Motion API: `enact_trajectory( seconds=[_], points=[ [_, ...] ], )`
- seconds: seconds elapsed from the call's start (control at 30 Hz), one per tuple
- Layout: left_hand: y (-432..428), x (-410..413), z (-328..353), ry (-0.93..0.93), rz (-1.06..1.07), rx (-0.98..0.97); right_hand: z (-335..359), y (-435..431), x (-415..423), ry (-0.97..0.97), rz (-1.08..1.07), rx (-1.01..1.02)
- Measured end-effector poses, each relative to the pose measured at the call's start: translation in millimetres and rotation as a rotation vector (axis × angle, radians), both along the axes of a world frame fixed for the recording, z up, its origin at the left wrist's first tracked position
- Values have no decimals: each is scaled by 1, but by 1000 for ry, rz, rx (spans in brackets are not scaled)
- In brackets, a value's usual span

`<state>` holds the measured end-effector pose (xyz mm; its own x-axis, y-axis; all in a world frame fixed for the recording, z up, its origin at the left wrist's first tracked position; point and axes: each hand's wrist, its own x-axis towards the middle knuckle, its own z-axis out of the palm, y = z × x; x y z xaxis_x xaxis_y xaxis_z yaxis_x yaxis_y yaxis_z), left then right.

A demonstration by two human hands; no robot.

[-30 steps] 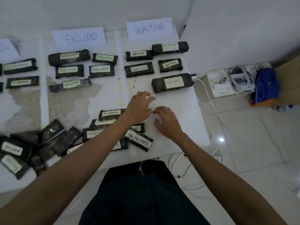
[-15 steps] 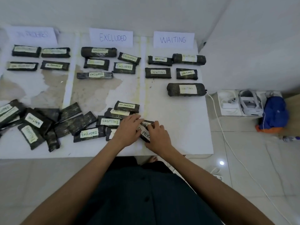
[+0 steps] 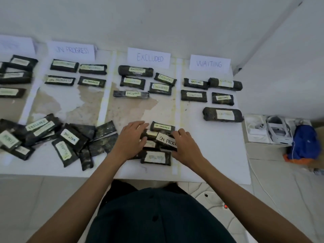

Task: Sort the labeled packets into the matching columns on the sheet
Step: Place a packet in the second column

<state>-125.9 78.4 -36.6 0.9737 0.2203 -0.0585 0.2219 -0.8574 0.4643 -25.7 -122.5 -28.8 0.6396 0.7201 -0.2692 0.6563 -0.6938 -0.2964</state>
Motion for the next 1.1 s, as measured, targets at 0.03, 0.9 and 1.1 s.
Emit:
enact_trajectory(
  seconds=[0.03,0.9,1.1],
  points=[
    [15,-4,3,0,12,13,4,15,0,15,23,26],
    [337,-71,-43,316,152,-101,-61,401,16,77,164,-43],
    [321,-83,-43,182,53,-111,-47,385,-2,14,184,-31]
  ],
)
